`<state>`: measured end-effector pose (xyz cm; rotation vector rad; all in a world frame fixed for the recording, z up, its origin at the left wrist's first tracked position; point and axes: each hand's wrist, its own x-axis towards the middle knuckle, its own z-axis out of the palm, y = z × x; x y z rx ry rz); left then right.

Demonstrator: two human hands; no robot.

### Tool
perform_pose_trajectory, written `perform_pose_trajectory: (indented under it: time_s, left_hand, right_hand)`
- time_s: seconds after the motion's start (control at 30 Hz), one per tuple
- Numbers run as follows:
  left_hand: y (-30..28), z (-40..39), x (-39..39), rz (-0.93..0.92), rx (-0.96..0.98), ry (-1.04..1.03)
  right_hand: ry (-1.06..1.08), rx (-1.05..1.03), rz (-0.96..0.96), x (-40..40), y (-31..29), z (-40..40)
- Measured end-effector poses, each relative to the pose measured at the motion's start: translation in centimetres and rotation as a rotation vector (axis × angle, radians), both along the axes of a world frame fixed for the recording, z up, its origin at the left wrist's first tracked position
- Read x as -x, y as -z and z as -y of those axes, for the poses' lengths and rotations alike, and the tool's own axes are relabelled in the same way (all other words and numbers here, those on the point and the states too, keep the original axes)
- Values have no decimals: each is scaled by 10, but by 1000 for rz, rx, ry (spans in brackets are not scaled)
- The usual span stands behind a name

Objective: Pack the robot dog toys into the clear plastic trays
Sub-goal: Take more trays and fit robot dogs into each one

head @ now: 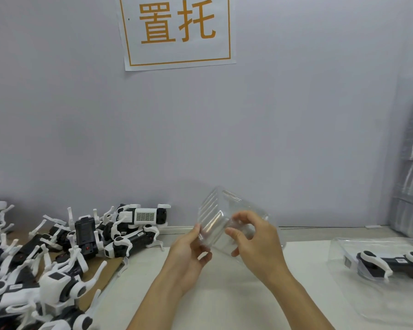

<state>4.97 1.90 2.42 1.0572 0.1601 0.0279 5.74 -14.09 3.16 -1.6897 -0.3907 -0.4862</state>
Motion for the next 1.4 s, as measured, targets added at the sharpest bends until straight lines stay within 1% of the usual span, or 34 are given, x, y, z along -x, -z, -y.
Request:
perform_pose_trajectory:
  time_s: [0.37,0.47,0.57,0.63,0.83,1.0,1.2,1.33,1.4]
  left_hand:
    - [8,1,-2,11,33,-53]
    - [7,2,-1,42,29,-76]
    - [3,2,2,105,86,16]
    - [1,3,4,141,76,61]
    - [0,1,-1,181,37,-3]
    - [4,3,-1,133,22,-50]
    - [9,1,-1,61,-79,-74]
    - [14,-6,-2,-30,-103,-106]
    - [19,-9,-2,-105,-142,-165]
  right_hand:
    - [33,-155,-44,4,-9,4]
    - [33,-197,-63,3,-13,7]
    - [20,-158,-80,3,-13,6]
    - [10,-112,-86,4,-12,6]
    - [-51,52,-85,9,-21,9]
    - [-36,-67,-132,13,-25,9]
    - [2,-89,-132,13,-30,13]
    - [43,-109,-101,11,-36,19]
    - [94,-153,-53,9,-42,28]
